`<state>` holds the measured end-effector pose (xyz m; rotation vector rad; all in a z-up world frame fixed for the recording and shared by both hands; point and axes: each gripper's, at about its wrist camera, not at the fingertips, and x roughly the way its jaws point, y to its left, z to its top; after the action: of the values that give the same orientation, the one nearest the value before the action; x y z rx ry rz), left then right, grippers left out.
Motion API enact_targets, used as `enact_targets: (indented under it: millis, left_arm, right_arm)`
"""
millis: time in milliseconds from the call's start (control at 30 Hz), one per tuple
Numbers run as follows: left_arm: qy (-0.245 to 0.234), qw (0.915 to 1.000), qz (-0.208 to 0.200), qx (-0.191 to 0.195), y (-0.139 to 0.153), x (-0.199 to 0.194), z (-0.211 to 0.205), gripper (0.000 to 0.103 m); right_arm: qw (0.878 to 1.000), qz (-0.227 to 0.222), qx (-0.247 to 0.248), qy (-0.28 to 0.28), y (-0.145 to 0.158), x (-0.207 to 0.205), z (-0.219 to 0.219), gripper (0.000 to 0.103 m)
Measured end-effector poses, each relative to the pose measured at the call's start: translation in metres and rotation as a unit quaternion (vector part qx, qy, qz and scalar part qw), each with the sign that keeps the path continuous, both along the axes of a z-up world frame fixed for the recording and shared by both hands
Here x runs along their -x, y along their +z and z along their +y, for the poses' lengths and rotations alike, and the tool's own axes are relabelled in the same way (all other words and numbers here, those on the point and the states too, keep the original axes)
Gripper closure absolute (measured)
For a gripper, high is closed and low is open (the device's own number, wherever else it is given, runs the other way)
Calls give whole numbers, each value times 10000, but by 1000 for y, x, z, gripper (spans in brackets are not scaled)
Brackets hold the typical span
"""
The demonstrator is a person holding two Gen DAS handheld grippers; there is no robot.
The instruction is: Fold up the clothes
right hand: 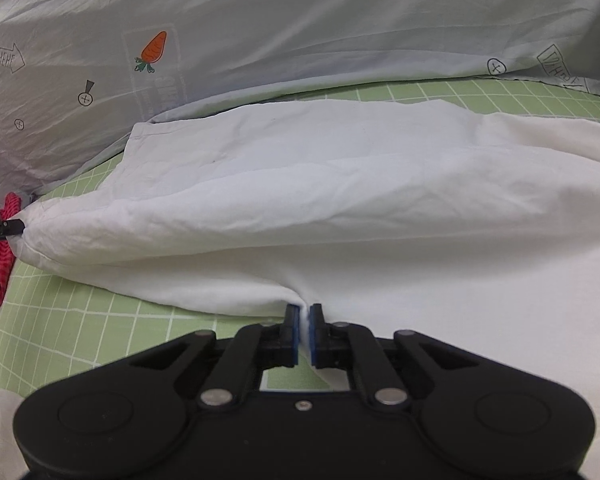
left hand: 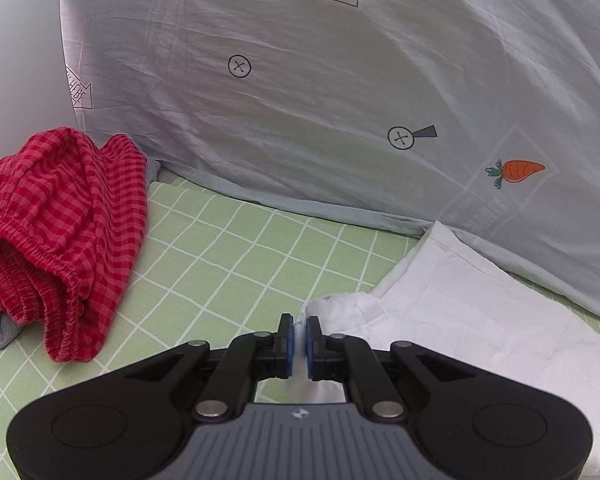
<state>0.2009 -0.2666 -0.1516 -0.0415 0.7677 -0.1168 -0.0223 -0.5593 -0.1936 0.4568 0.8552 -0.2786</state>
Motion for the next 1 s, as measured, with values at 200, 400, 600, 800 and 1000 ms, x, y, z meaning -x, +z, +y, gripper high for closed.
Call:
enact_targets:
  millis: [200,400,600,800,1000]
  left_arm:
    - [165,9997,85,-142,-6,4,14,95]
    - [393,9986,248,-239,-13,8,36,95]
    - [639,9961,430,-433,-22,23,61,95]
    - [1078,9900,794,-445,-34,38,102,95]
    - [1110,9872,893,-709,-40,44,104,93]
  right_arm:
    - [9963,-146,-840,-59,-6,16,-7,98]
    - [9846,-299,-1722,-69,-16,39,-7,97]
    - [9781,-271,-2062,46,-20,37,3,97]
    - [9694,-294,-2433,132,-28,38,13,97]
    - [9680,-205,-2496,140,-27,34,14,97]
